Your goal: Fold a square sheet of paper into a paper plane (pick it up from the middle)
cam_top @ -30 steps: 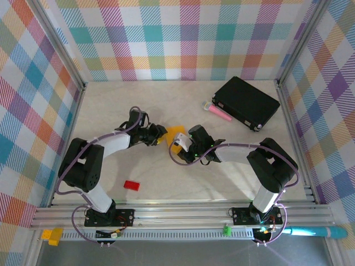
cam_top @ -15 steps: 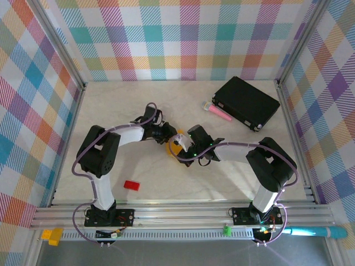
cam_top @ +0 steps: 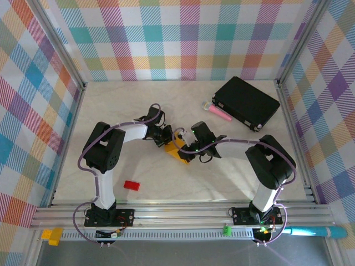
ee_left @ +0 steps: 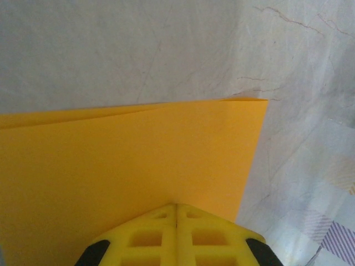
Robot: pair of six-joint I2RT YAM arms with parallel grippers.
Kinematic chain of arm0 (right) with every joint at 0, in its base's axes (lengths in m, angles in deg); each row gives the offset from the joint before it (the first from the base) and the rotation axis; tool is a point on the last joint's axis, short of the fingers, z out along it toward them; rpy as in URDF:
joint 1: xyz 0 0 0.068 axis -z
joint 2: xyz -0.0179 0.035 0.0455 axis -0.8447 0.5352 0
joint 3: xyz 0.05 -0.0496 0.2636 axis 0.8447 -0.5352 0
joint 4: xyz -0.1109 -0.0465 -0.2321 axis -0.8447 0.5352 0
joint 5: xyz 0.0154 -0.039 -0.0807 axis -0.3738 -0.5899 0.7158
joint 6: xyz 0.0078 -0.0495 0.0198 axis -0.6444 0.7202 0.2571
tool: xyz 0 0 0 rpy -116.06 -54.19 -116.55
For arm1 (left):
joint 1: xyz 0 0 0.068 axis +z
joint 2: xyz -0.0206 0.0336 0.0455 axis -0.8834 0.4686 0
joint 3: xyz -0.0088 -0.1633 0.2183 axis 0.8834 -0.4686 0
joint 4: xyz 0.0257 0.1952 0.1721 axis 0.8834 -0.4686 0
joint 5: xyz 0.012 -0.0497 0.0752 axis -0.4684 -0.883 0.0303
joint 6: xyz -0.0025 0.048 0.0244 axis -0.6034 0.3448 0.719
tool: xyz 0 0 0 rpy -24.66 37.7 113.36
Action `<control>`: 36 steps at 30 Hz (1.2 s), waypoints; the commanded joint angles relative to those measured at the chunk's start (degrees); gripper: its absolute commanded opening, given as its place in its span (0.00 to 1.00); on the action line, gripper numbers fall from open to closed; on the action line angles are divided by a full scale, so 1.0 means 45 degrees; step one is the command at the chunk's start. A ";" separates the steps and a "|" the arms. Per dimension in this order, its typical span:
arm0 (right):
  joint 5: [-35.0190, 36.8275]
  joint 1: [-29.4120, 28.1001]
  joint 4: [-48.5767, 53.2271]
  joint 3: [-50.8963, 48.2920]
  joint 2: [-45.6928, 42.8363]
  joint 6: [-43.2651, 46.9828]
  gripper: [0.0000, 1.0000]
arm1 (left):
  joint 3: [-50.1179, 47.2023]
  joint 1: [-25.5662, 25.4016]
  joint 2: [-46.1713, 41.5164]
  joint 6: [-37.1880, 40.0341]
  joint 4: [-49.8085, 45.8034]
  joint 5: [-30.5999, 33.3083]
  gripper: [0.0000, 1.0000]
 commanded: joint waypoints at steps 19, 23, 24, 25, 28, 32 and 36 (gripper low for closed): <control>0.0727 0.0518 0.0457 0.0492 0.0708 -0.1150 0.00 | 0.0192 -0.0130 0.0871 0.0749 -0.1532 -0.0034 0.00; 0.0863 0.0518 0.0609 0.0595 0.0852 -0.1131 0.00 | 0.0159 -0.0130 0.0833 0.0793 -0.1514 -0.0161 0.00; 0.0907 0.0518 0.0619 0.0609 0.0891 -0.1088 0.00 | 0.0085 -0.0144 0.0806 0.0788 -0.1478 -0.0174 0.00; 0.0949 0.0536 0.0638 0.0641 0.0920 -0.1079 0.00 | -0.0031 -0.0149 0.0753 0.0777 -0.1400 -0.0152 0.00; 0.1011 0.0537 0.0714 0.0734 0.0982 -0.1013 0.00 | -0.0262 -0.0149 0.0751 0.0785 -0.1335 -0.0200 0.00; 0.0972 0.0526 0.0812 0.0902 0.1130 -0.0911 0.00 | -0.0342 -0.0149 0.0770 0.0809 -0.1338 -0.0294 0.00; 0.0996 0.0552 0.0825 0.0922 0.1183 -0.0964 0.00 | -0.0293 -0.0149 0.0750 0.0833 -0.1333 -0.0325 0.00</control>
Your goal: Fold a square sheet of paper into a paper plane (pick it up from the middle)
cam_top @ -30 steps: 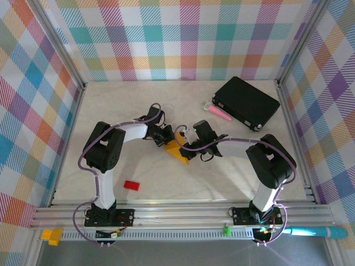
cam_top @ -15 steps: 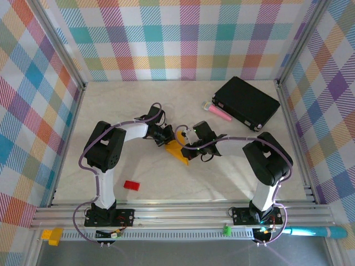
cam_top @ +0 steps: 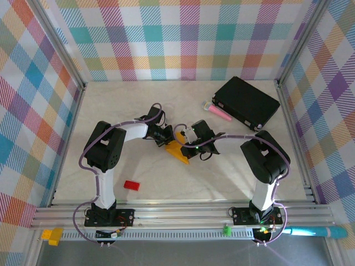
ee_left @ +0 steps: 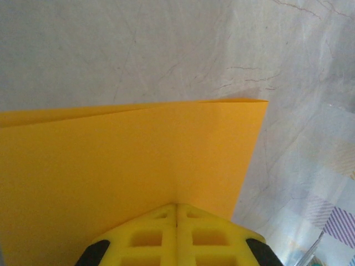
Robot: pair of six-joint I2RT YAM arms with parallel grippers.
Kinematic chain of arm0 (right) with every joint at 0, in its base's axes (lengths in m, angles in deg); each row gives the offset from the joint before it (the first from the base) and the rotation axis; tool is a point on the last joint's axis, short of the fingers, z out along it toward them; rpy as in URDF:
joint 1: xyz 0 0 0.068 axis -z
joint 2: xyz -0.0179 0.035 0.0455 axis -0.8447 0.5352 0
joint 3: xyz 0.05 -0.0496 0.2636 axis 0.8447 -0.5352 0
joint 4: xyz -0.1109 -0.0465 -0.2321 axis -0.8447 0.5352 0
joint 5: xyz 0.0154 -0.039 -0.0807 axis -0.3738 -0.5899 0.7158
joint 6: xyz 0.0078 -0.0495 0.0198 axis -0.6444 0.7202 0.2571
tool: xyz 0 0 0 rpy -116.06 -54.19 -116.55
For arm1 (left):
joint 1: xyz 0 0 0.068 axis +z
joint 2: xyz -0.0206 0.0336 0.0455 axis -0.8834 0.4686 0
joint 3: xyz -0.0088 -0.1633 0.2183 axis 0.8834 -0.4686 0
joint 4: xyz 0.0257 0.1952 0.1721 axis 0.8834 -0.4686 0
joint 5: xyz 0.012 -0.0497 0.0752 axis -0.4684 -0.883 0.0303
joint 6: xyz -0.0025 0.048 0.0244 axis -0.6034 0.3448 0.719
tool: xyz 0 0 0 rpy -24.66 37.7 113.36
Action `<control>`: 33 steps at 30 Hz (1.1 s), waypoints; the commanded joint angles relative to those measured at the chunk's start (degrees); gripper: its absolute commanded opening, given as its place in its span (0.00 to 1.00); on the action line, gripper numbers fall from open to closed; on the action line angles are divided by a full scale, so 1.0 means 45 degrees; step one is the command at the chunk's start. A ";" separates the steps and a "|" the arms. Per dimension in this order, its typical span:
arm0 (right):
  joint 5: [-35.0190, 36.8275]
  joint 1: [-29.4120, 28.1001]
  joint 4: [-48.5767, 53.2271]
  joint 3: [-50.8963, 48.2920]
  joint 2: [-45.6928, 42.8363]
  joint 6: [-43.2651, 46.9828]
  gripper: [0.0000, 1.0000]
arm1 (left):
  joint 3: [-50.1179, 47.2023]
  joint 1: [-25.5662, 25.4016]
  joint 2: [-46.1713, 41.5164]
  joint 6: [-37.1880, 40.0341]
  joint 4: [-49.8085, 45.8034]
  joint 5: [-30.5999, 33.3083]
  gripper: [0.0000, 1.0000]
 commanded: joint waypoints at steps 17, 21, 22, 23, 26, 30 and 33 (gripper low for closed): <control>-0.0527 0.0124 0.0607 0.0361 0.0374 -0.0145 0.00 | 0.0292 -0.0134 0.0411 0.0259 -0.1281 0.0016 0.00; -0.0517 0.0124 0.0683 0.0462 0.0520 -0.0160 0.00 | 0.0564 -0.0134 0.0489 0.0256 -0.1339 -0.0127 0.00; -0.0510 0.0121 0.0695 0.0462 0.0556 -0.0155 0.00 | 0.0611 -0.0130 0.0446 0.0258 -0.1339 -0.0111 0.00; -0.0493 0.0109 0.0695 0.0469 0.0578 -0.0180 0.00 | 0.0659 -0.0134 0.0406 0.0259 -0.1358 -0.0116 0.00; -0.0507 0.0124 0.0727 0.0483 0.0637 -0.0161 0.00 | 0.0875 -0.0134 0.0281 0.0244 -0.1378 -0.0168 0.00; -0.0546 0.0117 0.0754 0.0501 0.0699 -0.0214 0.00 | 0.1087 -0.0113 0.0096 0.0213 -0.1378 -0.0142 0.00; -0.0634 0.0124 0.0811 0.0472 0.0635 -0.0275 0.00 | 0.1015 -0.0115 -0.0076 0.0146 -0.1304 0.0053 0.03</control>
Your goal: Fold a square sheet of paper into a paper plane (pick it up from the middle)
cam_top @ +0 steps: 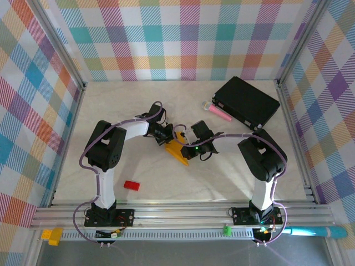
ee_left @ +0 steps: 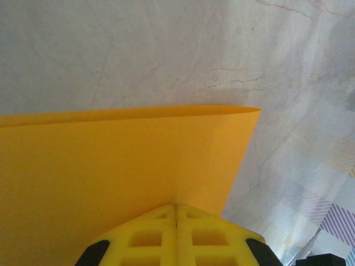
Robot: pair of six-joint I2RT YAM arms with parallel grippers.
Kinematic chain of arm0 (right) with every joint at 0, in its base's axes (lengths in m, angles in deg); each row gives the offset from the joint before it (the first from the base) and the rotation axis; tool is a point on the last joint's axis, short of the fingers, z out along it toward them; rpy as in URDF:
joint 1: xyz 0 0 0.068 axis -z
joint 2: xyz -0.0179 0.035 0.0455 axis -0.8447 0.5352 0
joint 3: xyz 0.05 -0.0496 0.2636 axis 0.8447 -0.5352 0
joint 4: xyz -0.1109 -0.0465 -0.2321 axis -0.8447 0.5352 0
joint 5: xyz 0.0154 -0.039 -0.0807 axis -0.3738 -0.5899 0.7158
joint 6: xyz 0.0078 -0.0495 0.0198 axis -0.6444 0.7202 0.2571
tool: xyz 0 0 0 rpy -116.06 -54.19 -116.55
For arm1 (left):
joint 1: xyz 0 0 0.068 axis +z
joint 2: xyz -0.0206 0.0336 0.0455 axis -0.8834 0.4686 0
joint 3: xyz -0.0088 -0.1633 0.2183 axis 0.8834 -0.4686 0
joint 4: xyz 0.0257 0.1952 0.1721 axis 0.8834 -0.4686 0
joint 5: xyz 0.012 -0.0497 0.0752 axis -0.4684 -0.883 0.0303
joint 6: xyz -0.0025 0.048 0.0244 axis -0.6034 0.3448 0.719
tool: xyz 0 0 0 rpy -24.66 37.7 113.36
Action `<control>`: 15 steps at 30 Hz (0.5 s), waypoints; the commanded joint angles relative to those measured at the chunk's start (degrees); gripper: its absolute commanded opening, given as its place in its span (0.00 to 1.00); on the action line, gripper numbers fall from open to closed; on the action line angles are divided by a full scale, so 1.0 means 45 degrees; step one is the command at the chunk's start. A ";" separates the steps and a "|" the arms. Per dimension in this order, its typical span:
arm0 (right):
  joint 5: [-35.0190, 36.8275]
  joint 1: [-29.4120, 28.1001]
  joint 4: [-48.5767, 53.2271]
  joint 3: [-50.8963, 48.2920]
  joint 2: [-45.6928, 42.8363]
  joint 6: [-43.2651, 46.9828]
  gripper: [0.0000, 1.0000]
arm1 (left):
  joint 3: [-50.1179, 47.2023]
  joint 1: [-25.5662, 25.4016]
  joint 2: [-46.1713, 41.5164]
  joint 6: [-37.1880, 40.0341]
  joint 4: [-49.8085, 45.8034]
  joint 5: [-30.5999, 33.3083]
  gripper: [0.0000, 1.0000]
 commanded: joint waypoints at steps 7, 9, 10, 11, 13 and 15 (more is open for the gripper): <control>-0.0755 0.0146 0.0626 0.0292 -0.0043 -0.0600 0.01 | 0.0026 -0.0022 0.0031 0.0120 -0.0553 0.0567 0.04; -0.0908 0.0192 0.0711 0.0345 -0.0073 -0.0805 0.01 | -0.0019 -0.0022 0.0227 0.0121 -0.0554 0.0549 0.03; -0.0976 0.0202 0.0736 0.0369 -0.0067 -0.0859 0.01 | -0.0045 -0.0022 0.0298 0.0122 -0.0545 0.0529 0.02; -0.1036 0.0207 0.0768 0.0405 -0.0052 -0.0928 0.01 | -0.0035 -0.0022 0.0375 0.0132 -0.0561 0.0492 0.01; -0.1137 0.0227 0.0788 0.0447 -0.0009 -0.0994 0.01 | 0.0004 -0.0022 0.0468 0.0134 -0.0563 0.0414 0.00; -0.1159 0.0220 0.0809 0.0489 0.0020 -0.1097 0.01 | 0.0022 -0.0022 0.0551 0.0197 -0.0624 0.0365 0.00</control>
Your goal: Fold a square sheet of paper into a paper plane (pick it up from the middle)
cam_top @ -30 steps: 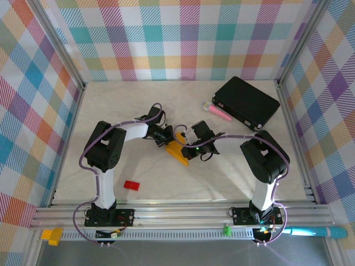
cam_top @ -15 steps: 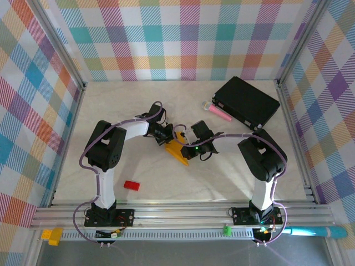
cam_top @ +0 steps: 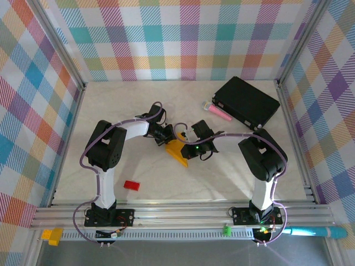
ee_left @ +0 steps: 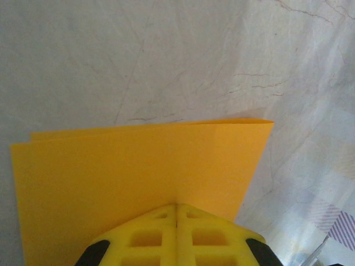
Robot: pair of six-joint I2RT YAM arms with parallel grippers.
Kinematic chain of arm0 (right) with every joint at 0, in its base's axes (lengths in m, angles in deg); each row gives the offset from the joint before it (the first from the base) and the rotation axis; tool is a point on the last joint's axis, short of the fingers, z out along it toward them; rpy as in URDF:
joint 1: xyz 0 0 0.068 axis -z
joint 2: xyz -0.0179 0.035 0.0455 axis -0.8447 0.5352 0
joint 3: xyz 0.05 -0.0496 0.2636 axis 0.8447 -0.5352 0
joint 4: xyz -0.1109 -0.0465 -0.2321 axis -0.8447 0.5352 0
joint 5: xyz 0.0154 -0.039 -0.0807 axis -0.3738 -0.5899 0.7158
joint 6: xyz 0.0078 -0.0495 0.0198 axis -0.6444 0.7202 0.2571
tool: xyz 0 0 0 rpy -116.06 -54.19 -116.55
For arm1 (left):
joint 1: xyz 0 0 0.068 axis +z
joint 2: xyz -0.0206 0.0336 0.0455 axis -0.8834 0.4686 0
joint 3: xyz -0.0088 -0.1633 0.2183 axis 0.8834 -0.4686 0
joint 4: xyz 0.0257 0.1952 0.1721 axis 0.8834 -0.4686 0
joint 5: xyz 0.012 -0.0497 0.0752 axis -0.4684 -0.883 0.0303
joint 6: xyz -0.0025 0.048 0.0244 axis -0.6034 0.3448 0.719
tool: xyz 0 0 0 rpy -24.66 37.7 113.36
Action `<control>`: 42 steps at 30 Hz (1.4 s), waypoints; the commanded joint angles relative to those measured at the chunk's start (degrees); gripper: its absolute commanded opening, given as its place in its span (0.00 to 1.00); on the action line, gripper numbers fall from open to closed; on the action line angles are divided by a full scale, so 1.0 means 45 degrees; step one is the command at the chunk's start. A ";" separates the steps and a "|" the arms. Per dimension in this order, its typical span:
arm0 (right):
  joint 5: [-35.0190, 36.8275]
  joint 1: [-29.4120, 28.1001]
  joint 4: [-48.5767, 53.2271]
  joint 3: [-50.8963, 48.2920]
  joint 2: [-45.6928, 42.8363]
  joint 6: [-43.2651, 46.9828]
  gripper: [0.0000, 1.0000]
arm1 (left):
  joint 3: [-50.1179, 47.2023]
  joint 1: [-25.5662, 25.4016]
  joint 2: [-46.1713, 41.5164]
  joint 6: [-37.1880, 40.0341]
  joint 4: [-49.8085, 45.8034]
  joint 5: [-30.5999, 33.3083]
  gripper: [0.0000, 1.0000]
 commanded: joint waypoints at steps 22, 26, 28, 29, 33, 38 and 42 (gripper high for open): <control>0.0024 0.0106 0.0923 0.0571 0.0640 -0.0386 0.01 | 0.0031 -0.0027 0.0539 0.0359 -0.0621 0.0115 0.00; 0.0005 0.0106 0.1003 0.0501 0.0568 -0.0455 0.01 | 0.0115 -0.0026 0.0294 0.0248 -0.0584 0.0173 0.00; -0.0015 0.0106 0.1058 0.0497 0.0519 -0.0507 0.00 | 0.0185 -0.0027 -0.0049 0.0092 -0.0446 0.0221 0.00; 0.0000 0.0106 0.1050 0.0479 0.0510 -0.0542 0.00 | 0.0154 -0.0027 -0.0236 -0.0025 -0.0339 0.0260 0.01; -0.0033 0.0144 0.1065 0.0479 0.0469 -0.0730 0.00 | -0.0302 0.0048 -0.1470 -0.0755 0.0578 0.0594 0.10; -0.0170 0.0201 0.1144 0.0534 0.0488 -0.1049 0.01 | -0.1661 0.0096 -0.2771 -0.1828 0.1541 0.0819 0.19; -0.0307 0.0213 0.1301 0.0635 0.0566 -0.1164 0.01 | -0.3310 -0.0001 -0.3672 -0.3191 0.3111 0.0429 0.20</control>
